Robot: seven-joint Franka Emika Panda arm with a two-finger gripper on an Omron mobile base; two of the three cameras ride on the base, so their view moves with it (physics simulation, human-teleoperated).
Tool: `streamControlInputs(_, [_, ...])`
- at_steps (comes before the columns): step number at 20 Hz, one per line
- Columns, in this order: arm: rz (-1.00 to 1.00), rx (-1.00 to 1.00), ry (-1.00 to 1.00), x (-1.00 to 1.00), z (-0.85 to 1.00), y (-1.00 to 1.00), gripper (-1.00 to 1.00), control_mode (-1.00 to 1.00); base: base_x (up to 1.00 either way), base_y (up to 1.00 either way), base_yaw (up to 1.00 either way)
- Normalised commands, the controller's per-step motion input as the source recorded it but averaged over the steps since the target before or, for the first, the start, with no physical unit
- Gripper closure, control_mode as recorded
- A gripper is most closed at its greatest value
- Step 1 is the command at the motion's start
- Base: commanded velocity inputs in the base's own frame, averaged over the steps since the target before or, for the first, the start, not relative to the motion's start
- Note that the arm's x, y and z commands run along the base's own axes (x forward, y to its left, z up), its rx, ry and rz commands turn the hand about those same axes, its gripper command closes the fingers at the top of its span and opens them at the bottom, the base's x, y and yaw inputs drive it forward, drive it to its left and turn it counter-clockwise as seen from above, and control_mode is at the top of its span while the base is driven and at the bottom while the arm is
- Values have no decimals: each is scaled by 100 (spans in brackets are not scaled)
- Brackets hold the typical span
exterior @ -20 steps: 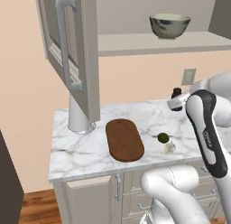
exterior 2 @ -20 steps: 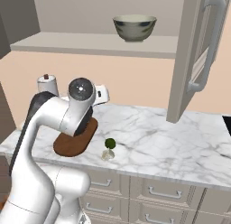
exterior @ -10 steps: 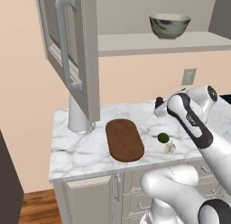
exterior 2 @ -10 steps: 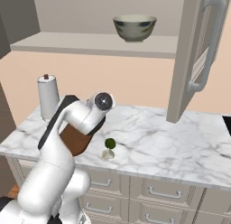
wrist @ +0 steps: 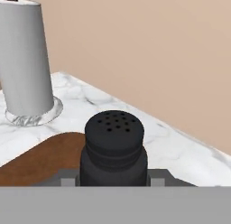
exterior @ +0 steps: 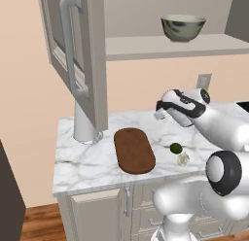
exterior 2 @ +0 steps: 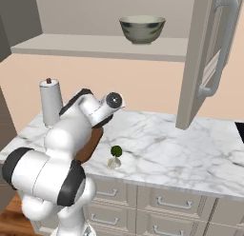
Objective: Open the cabinet. Place the bowl and condiment on the counter. Then place the lime and garlic on the cutting board.
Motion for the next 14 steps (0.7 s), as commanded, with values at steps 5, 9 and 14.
streamControlInputs(5, [1,-1,0,64,-48,-2,100,-100,0,0,0])
streamControlInputs(9, [4,0,0,35,-54,-22,100,-100,0,0,0])
streamControlInputs(14, [4,0,0,42,-44,-9,100,-100,0,0,0])
